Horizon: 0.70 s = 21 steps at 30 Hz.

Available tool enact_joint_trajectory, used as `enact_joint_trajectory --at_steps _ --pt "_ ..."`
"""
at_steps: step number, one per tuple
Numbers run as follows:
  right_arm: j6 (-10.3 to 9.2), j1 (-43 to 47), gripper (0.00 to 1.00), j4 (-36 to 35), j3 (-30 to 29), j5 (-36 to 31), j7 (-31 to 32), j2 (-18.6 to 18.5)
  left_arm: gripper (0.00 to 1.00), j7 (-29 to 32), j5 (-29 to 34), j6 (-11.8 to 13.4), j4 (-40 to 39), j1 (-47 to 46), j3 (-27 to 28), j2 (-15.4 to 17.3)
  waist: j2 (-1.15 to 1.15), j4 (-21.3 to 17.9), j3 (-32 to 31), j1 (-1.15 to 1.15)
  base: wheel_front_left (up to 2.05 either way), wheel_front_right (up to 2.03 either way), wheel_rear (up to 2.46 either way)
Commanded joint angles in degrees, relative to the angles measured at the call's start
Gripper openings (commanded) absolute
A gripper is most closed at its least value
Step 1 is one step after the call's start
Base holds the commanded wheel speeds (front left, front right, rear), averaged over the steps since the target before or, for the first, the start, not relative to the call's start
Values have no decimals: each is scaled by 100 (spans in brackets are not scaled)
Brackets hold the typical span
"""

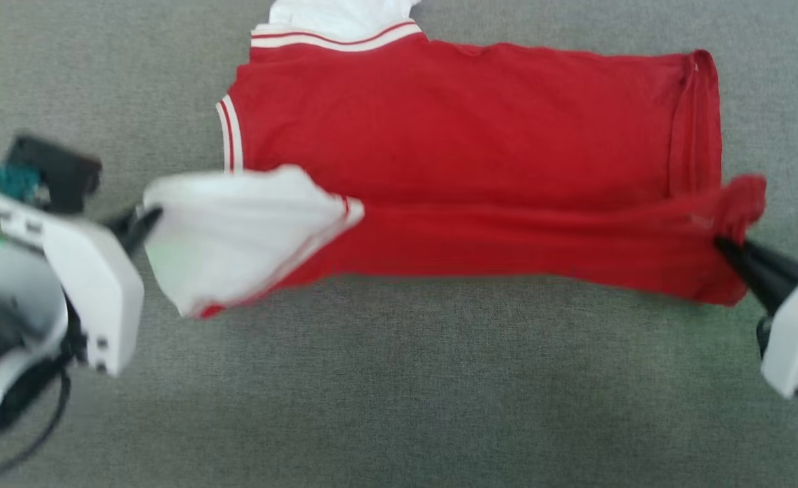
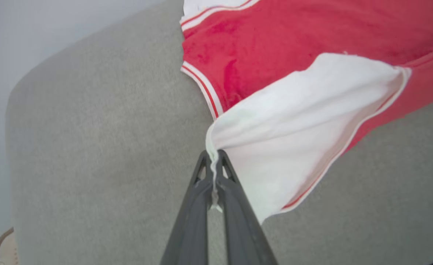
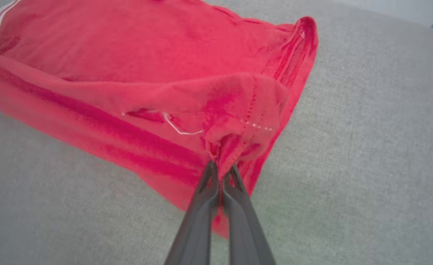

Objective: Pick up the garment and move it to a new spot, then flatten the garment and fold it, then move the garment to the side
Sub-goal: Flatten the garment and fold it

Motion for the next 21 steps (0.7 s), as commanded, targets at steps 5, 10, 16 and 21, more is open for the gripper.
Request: enact_joint_trajectory --at_steps 5,10,16,21 --pt "-4 -908 0 703 167 -318 -34 131 0 210 354 -671 1124 -1041 -163 -661 0 -66 282 0 0 0 0" --pt "-5 -1587 0 1481 485 -533 39 308 0 219 433 -1275 2553 -1697 -427 -1393 0 -129 491 0 0 0 0" --pt "-4 -2075 0 2237 959 -515 198 423 0 268 287 -1742 4154 -2049 -617 -2047 0 -224 615 0 0 0 0" --pt "-5 -2324 58 2534 1150 -506 164 398 0 415 40 -1873 5005 -2156 -584 -2336 0 -262 593 0 0 0 0"
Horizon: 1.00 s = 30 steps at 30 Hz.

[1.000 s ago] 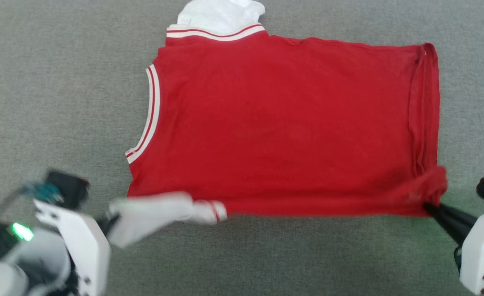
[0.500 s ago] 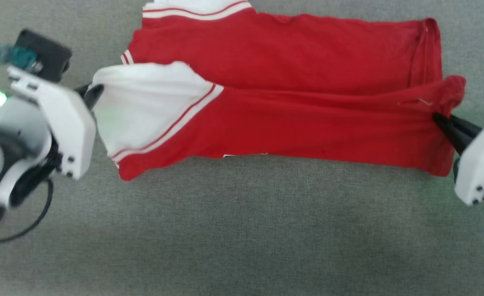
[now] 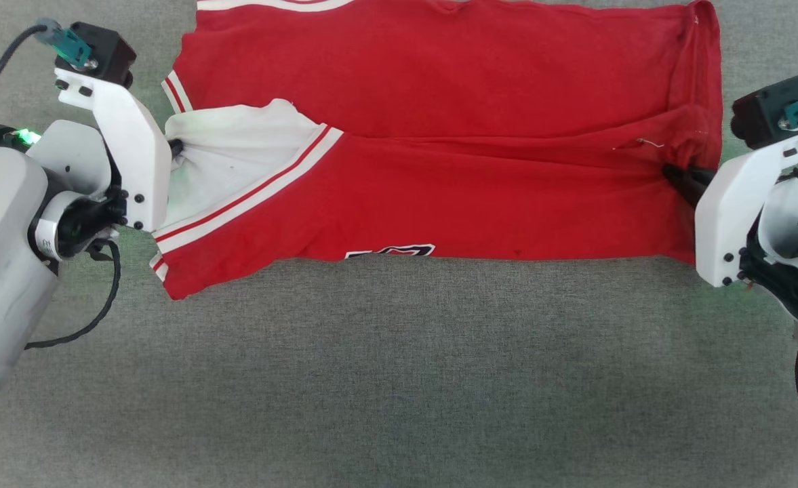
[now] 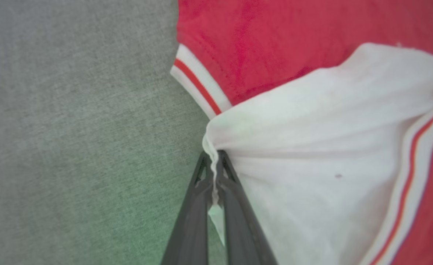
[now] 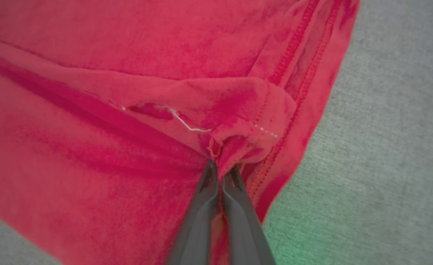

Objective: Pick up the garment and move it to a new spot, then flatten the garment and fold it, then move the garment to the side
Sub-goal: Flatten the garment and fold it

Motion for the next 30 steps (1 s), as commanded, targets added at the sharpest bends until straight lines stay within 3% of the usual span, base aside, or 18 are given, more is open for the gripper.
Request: enact_joint_trajectory --at_steps 1,2,3,4,13,25,30 --pt "-5 -15 100 70 100 67 -17 -22 28 25 -43 -11 169 -15 3 10 0 -6 -28 0 0 0 0" --pt "-5 -25 100 63 46 94 -58 -18 42 -2 -42 -8 189 -58 32 31 0 -3 -49 0 0 0 0" --pt "-5 -20 100 43 -14 110 -74 -7 77 6 -60 9 178 -71 51 62 0 1 -72 0 0 0 0" --pt "-5 0 100 10 -88 98 -122 -5 100 19 -76 31 138 -74 75 103 0 8 -96 0 0 0 0" --pt "-4 445 100 -653 -796 -122 -673 266 100 210 -173 576 -987 414 201 675 0 25 -352 0 0 0 0" --pt "-4 1300 100 -1611 -1656 -912 -2306 1238 100 610 -721 2208 -3417 2028 417 1596 0 -286 -529 0 0 0 0" --pt "-4 1591 100 -1731 -1816 -962 -2540 1575 100 465 -770 2496 -3553 2389 441 1710 0 -454 -491 0 0 0 0"
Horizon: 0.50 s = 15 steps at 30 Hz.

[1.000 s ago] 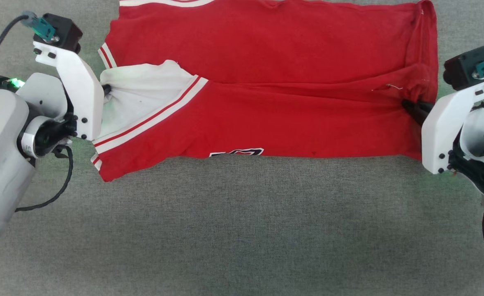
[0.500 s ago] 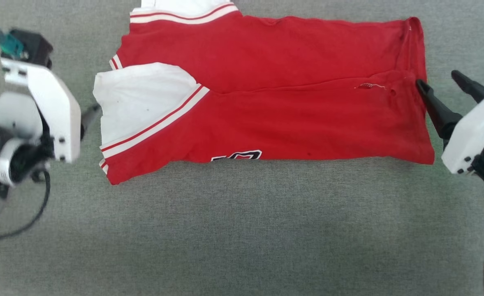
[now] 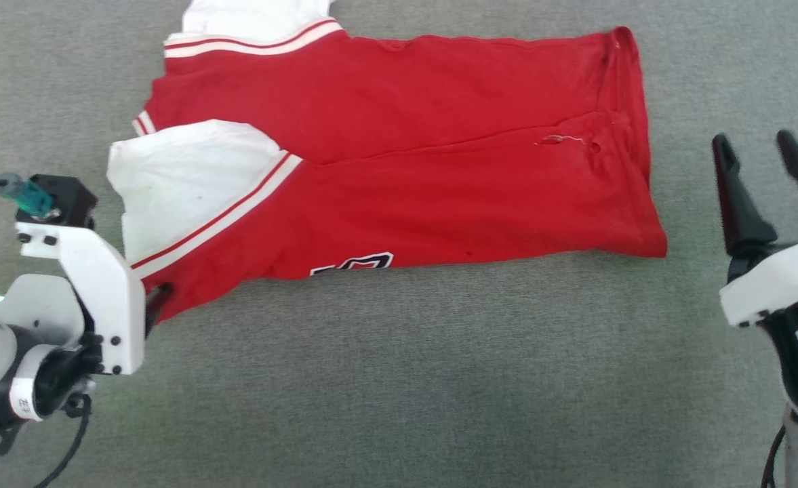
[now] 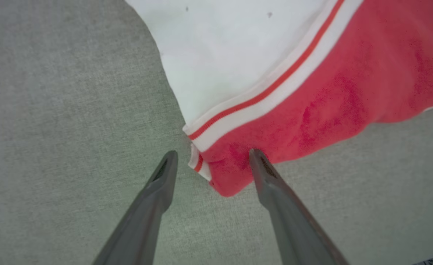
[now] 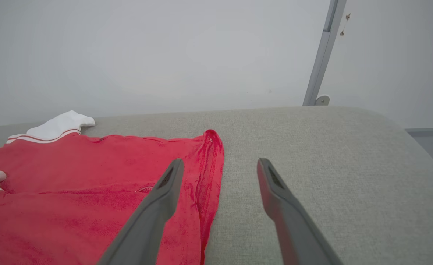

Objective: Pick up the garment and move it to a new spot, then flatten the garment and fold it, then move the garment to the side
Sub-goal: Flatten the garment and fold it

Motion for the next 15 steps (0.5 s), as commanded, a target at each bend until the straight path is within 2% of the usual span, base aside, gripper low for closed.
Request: enact_joint_trajectory --at_steps 1,6,9,10,11,15 --pt "-2 78 100 -17 -2 30 -18 34 100 -32 -14 44 89 77 35 20 0 -59 32 0 0 0 0" --pt "-2 321 100 -30 179 172 290 85 100 -133 -223 44 586 180 140 -107 0 -220 147 0 0 0 0" --pt "-2 350 100 33 330 289 573 12 100 -80 -315 -66 934 170 93 -225 0 -267 222 0 0 0 0" --pt "-1 322 100 79 373 341 692 9 26 -73 -369 -119 1018 165 81 -295 0 -277 251 0 0 0 0" --pt "-1 272 100 129 397 381 810 25 0 -64 -405 -167 1098 160 65 -353 0 -281 269 0 0 0 0" --pt "-1 74 100 353 564 449 1369 -58 0 -37 -402 -317 1228 97 -20 -510 0 -223 358 0 0 0 0"
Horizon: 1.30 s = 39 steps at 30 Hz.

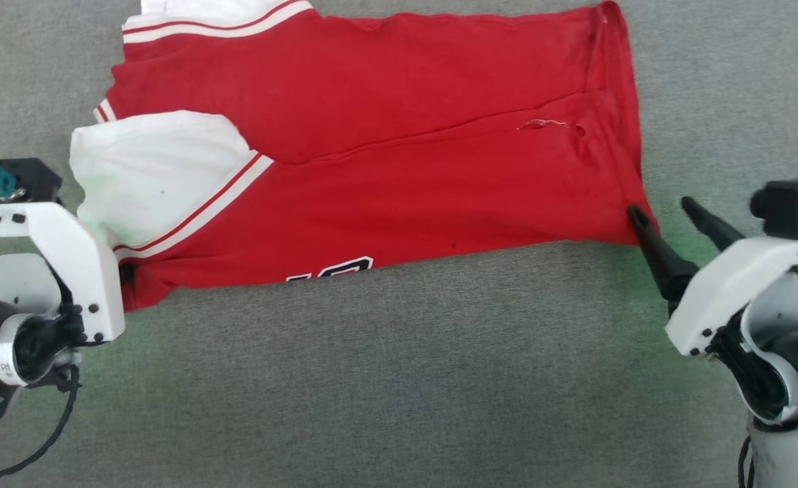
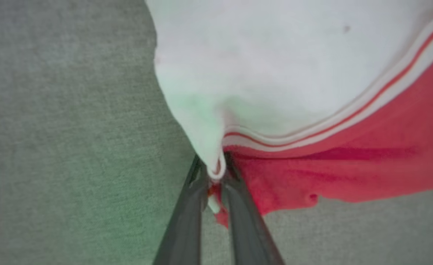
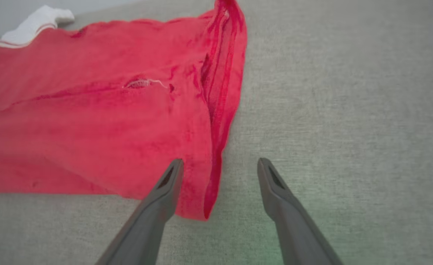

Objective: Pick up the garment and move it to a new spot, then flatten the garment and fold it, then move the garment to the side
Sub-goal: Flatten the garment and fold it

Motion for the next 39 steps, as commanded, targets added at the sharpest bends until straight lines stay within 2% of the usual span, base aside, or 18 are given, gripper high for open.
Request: enact_joint_trajectory --at_steps 1,6,10,11,12,17,22,27,36,39 --pt "-1 -168 100 122 59 13 289 -50 0 25 -4 -62 203 140 -243 -273 -1 68 55 0 0 0 0" --pt "-2 -613 100 598 77 -169 1202 -100 0 37 132 -157 183 -151 -341 -556 -1 292 165 0 0 0 0" --pt "0 -835 100 1009 311 -294 1893 -119 0 9 219 -221 170 -304 -398 -721 -1 414 211 0 0 0 0" --pt "0 -854 47 1084 405 -291 2076 -146 0 17 231 -226 177 -338 -414 -767 -1 445 224 0 0 0 0" --pt "0 -886 0 1127 500 -243 2218 -151 0 13 244 -244 188 -360 -424 -803 -1 469 231 0 0 0 0" --pt "-2 -1046 0 1061 506 -171 2555 -365 0 -55 267 -293 258 -448 -415 -851 -1 542 214 0 0 0 0" --pt "-2 -955 0 742 380 160 2845 -539 0 22 151 -186 66 -349 -292 -673 -1 573 59 0 0 0 0" --pt "-3 -759 0 256 125 426 3121 -828 0 222 12 163 -514 -149 -134 -232 -1 621 -132 0 0 0 0" --pt "-3 64 0 -617 -410 821 3860 -1204 0 395 -190 934 -1934 651 -26 448 -1 752 -328 0 0 0 0" --pt "-3 304 0 -698 -544 815 3873 -1180 0 327 -168 1071 -2177 885 -104 477 -1 779 -316 0 0 0 0"
